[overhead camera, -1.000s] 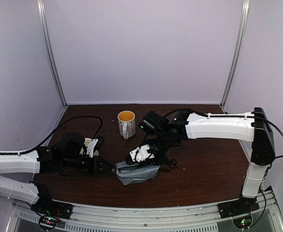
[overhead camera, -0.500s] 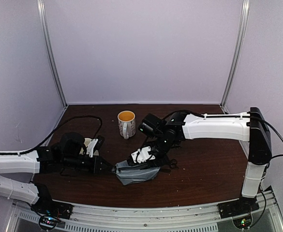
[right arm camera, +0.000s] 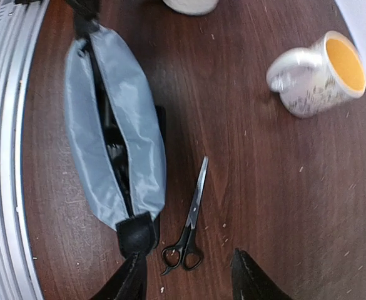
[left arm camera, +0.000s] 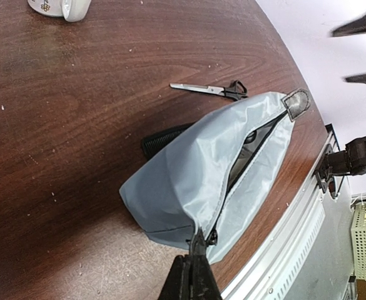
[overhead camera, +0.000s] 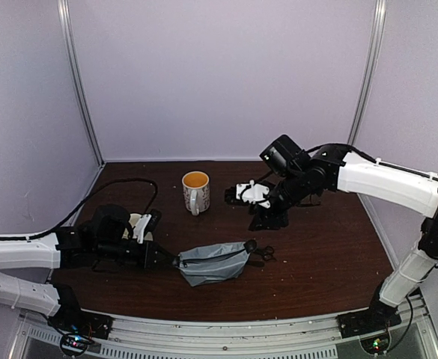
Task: Sort the hair-cutting tools
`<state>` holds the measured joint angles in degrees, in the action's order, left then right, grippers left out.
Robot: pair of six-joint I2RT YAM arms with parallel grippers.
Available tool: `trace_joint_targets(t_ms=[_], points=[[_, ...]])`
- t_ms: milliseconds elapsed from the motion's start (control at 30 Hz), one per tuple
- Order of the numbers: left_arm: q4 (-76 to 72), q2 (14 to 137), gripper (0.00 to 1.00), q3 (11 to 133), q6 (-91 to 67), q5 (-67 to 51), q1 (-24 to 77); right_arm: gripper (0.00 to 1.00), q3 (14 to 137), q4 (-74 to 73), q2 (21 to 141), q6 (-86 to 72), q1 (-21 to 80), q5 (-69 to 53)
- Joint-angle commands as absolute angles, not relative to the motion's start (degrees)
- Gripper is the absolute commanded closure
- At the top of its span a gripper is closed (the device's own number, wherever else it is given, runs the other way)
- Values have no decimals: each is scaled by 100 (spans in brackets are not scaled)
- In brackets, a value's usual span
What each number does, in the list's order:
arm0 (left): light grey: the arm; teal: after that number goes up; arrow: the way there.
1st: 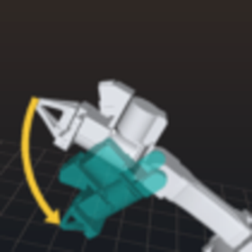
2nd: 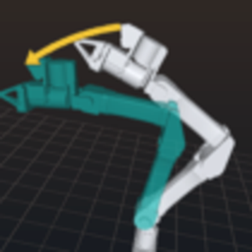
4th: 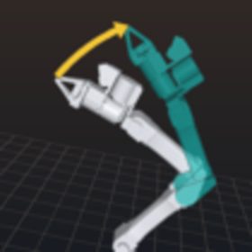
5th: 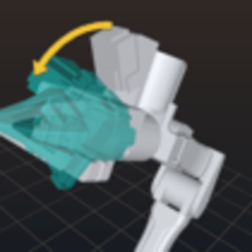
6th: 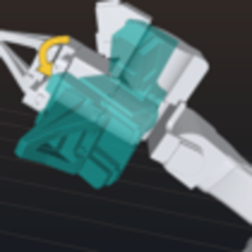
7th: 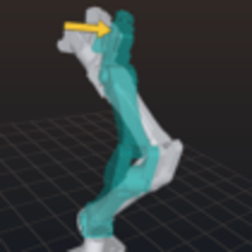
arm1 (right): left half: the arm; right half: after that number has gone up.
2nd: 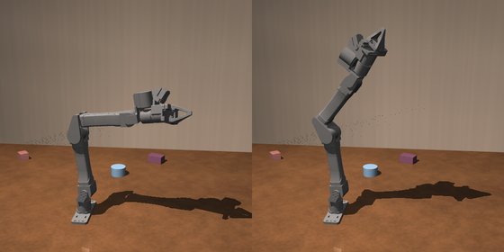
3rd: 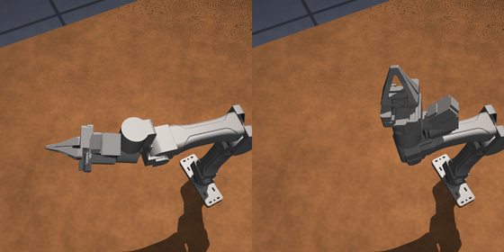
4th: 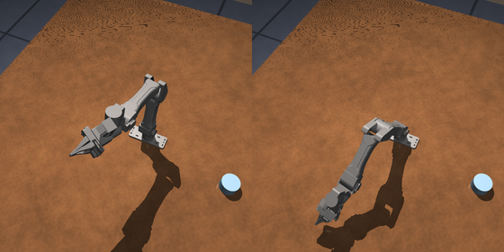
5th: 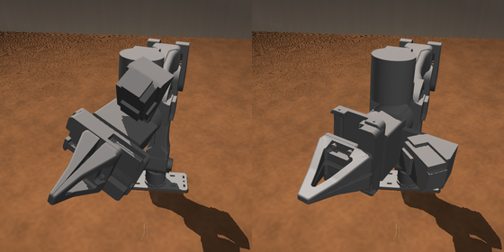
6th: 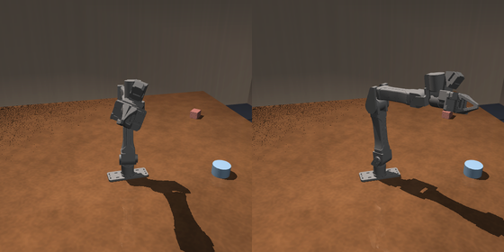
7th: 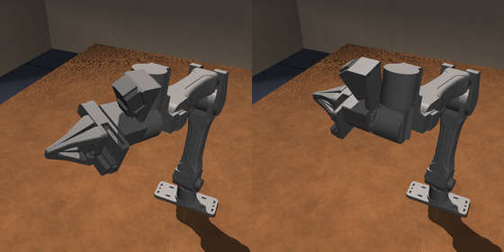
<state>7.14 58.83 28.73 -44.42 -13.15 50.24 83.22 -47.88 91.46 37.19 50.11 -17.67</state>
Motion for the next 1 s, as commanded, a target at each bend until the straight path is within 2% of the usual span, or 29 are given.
trace_joint_targets(t_ms=[0, 100, 300, 433, 633, 967], points=[[637, 5700, 100, 2917, -4241, -1574, 4992, 54, 7613, -4672, 9439, 2766, 4558, -2018], [1155, 5225, 100, 2940, -4262, -1694, 4992, 56, 7258, -4415, 9430, 2690, 4330, -1809], [2304, 4492, 100, 2689, -4366, -1161, 4870, 59, 7082, -4339, 9993, 2926, 4298, -1032], [2203, 4435, 100, 2578, -4516, -992, 4773, 59, 7214, -4515, 10440, 2913, 4302, -852], [1772, 4917, 100, 2632, -4505, -1176, 4772, 64, 7188, -4466, 10607, 3007, 4300, -600], [1599, 5030, 100, 2602, -4489, -1078, 4772, 69, 7216, -4357, 10796, 2981, 4358, -661]])
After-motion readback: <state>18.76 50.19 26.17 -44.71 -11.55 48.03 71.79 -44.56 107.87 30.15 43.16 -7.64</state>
